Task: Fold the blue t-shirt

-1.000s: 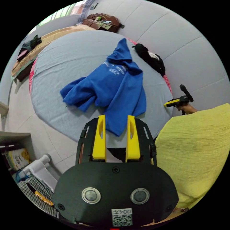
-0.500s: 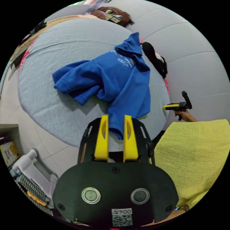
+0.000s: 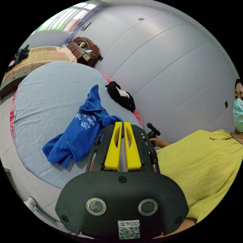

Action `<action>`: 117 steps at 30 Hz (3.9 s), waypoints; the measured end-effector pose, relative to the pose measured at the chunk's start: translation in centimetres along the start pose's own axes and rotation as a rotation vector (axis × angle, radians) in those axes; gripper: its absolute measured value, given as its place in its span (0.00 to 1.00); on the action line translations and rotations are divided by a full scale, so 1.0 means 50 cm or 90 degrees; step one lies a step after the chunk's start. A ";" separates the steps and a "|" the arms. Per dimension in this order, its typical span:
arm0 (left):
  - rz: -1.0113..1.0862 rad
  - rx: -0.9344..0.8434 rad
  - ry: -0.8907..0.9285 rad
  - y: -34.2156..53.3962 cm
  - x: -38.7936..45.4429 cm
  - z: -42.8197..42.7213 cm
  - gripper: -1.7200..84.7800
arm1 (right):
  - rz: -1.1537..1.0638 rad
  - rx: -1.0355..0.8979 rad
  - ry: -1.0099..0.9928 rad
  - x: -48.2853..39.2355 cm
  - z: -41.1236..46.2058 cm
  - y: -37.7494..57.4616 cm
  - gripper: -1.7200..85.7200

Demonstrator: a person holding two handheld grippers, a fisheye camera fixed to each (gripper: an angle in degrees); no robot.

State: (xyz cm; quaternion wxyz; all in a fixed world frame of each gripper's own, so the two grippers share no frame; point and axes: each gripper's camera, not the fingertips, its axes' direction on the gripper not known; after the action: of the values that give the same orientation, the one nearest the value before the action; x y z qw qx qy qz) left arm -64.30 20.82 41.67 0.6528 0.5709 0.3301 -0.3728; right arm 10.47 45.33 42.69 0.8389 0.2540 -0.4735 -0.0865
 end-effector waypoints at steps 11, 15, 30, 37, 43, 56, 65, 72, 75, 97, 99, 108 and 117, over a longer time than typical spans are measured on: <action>0.122 0.199 0.229 -0.126 0.219 -0.096 0.03 | -0.072 0.036 0.120 -0.158 -0.035 0.010 0.01; 0.195 0.252 0.289 -0.200 0.332 -0.134 0.03 | -0.133 0.034 0.174 -0.218 -0.052 0.020 0.02; 0.331 0.412 0.119 -0.410 0.821 -0.264 0.03 | -0.337 0.587 -0.258 -0.355 -0.482 0.186 0.21; 0.366 0.464 0.010 -0.450 1.035 -0.266 0.03 | -0.418 0.625 -0.332 -0.442 -0.630 0.203 0.23; 0.366 0.497 -0.021 -0.483 1.137 -0.267 0.03 | -0.381 0.576 -0.379 -0.461 -0.662 0.169 0.24; 0.360 0.488 -0.048 -0.540 1.222 -0.200 0.03 | -0.337 0.693 -0.447 -0.507 -0.863 0.004 0.16; 0.322 0.463 -0.311 -0.586 1.129 -0.263 0.03 | -0.284 0.690 -0.387 -0.480 -1.080 -0.066 0.01; 0.111 0.464 -0.236 -0.580 0.854 -0.404 0.03 | -0.213 0.741 -0.392 -0.364 -1.417 -0.122 0.01; 0.103 0.459 -0.204 -0.544 0.795 -0.415 0.03 | -0.253 0.744 -0.353 -0.392 -1.492 -0.103 0.01; -0.220 0.215 -0.053 0.144 0.381 -0.212 0.03 | -0.057 0.348 -0.541 -0.251 -0.900 0.021 0.01; -0.254 0.198 -0.042 0.160 0.348 -0.200 0.03 | -0.038 0.311 -0.539 -0.245 -0.855 0.002 0.01; -0.384 0.156 0.001 0.214 0.229 -0.168 0.03 | 0.011 0.268 -0.578 -0.199 -0.776 -0.060 0.01; -0.379 0.178 0.048 -0.129 -0.019 -0.219 0.03 | -0.012 0.297 -0.504 -0.145 -0.925 -0.448 0.01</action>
State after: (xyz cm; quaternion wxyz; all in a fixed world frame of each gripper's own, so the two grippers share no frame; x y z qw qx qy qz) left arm -70.42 31.32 37.81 0.4179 0.5469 0.4520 -0.5675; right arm 47.49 44.89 6.33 0.5130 0.3877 -0.7621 -0.0755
